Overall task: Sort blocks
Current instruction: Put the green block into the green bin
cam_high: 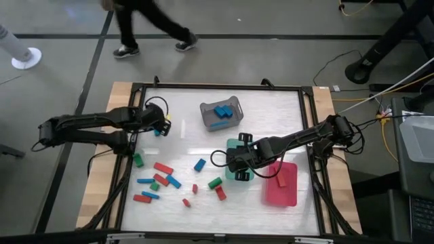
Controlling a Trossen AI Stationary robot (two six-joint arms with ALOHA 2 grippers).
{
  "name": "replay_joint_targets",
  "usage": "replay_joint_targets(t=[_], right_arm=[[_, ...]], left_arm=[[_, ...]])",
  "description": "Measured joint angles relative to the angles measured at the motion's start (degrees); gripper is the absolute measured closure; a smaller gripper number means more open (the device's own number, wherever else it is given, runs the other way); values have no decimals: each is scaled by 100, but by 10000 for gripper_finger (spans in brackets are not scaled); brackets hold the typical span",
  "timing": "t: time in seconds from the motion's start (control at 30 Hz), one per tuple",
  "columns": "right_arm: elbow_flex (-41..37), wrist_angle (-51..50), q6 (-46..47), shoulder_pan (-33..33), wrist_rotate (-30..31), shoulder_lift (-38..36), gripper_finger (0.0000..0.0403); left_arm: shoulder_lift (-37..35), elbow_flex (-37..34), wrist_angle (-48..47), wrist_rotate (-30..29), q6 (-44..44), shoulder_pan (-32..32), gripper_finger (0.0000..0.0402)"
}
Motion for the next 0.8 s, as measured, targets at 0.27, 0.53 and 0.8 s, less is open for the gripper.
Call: replay_joint_targets(t=[0.27, 0.53, 0.8], right_arm=[[0, -222, 4, 0, -309, 0, 336], [0, -234, 2, 0, -343, 34, 336], [0, -245, 0, 0, -406, 35, 314]], left_arm=[[30, -449, -178, 23, -904, 319, 218], [41, -797, -12, 52, -1367, 444, 218], [46, -1025, 459, 72, -1573, 457, 218]])
